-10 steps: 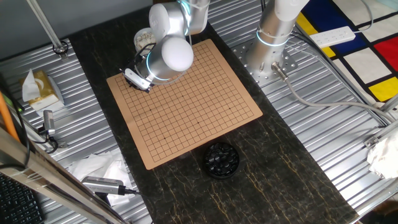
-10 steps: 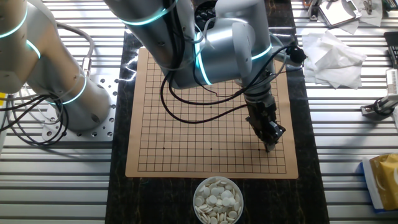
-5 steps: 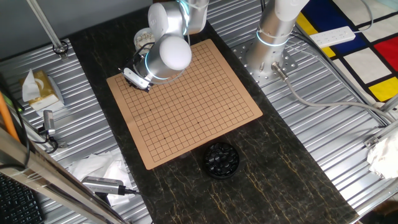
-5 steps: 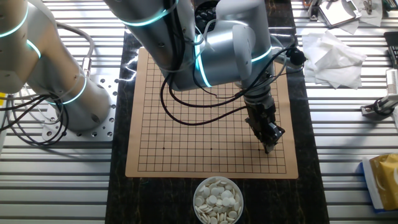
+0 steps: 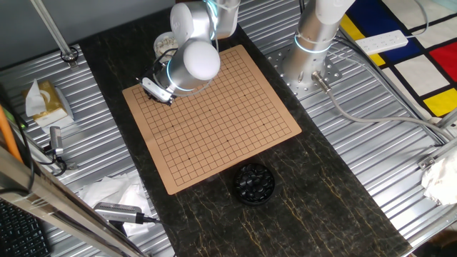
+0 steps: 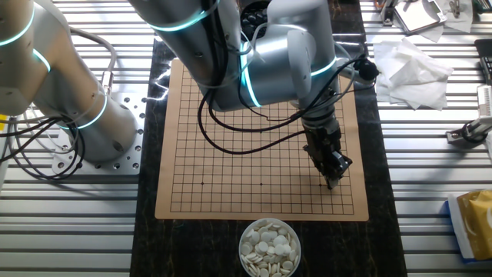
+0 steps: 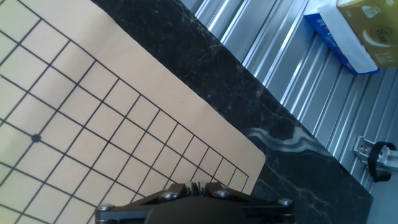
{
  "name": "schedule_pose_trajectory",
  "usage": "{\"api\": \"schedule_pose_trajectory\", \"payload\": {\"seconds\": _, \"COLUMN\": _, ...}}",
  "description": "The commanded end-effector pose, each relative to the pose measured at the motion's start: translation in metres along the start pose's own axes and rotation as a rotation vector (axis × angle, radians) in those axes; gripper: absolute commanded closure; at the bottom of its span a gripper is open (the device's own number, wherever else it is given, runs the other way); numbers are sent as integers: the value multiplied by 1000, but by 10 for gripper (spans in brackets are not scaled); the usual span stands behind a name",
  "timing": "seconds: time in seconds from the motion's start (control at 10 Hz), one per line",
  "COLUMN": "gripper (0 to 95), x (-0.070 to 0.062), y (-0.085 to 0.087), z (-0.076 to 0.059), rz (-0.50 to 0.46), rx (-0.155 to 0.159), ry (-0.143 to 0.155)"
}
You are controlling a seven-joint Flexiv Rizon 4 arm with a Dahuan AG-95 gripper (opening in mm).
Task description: Play the first move as black on the 3-4 point in the upper right corner of the Go board
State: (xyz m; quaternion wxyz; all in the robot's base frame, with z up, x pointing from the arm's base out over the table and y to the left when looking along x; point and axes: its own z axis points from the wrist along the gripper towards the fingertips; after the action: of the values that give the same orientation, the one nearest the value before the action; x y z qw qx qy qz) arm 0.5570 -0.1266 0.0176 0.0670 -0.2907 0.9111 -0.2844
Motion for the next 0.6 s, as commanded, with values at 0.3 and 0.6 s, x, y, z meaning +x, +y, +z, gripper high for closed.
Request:
{"api": "schedule_pose_trajectory", "payload": {"seconds": 0.3, "gripper": 950, "x": 0, "y": 0, "z": 0, "rz": 6, "rx": -6, "ry": -6}}
{"api": "schedule_pose_trajectory", "payload": {"seconds": 0.6, "gripper": 950, "x": 0, "y": 0, "z": 1, "rz": 3, "rx": -8, "ry": -6}}
